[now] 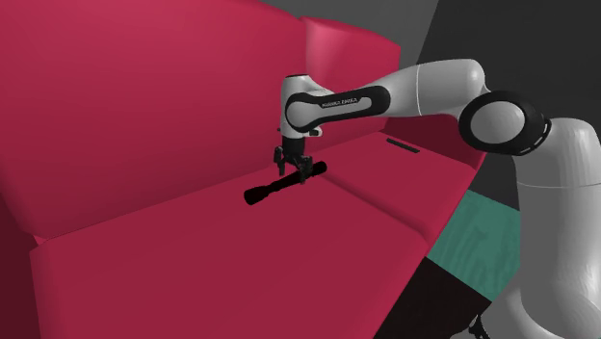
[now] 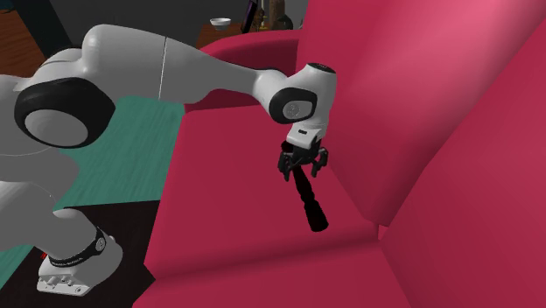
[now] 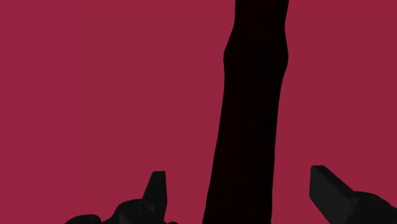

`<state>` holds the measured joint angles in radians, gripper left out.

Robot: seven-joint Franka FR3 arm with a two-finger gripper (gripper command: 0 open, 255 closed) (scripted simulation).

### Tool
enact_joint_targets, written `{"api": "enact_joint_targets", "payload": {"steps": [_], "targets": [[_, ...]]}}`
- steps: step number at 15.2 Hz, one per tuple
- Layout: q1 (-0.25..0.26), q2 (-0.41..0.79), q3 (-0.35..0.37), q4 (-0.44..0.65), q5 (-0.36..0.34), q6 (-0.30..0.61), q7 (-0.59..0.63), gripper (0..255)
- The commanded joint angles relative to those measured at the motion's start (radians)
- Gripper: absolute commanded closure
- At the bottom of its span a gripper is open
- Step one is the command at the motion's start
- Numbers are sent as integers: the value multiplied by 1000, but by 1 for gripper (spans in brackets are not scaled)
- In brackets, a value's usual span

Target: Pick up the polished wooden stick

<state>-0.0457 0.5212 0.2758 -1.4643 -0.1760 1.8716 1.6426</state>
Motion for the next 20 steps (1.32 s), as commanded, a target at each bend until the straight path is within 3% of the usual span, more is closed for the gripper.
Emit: {"api": "enact_joint_targets", "payload": {"steps": [1,4,5,14,20], "targets": [[2,12,-2,-10,-3,22,4,0],[2,14,-2,-15,-4,29,5,0],[1,14,-2,-15,-4,29,5,255],[2,14,-2,-15,-4,29,5,255],[2,-8,2,34,3,-40,-2,255]]}}
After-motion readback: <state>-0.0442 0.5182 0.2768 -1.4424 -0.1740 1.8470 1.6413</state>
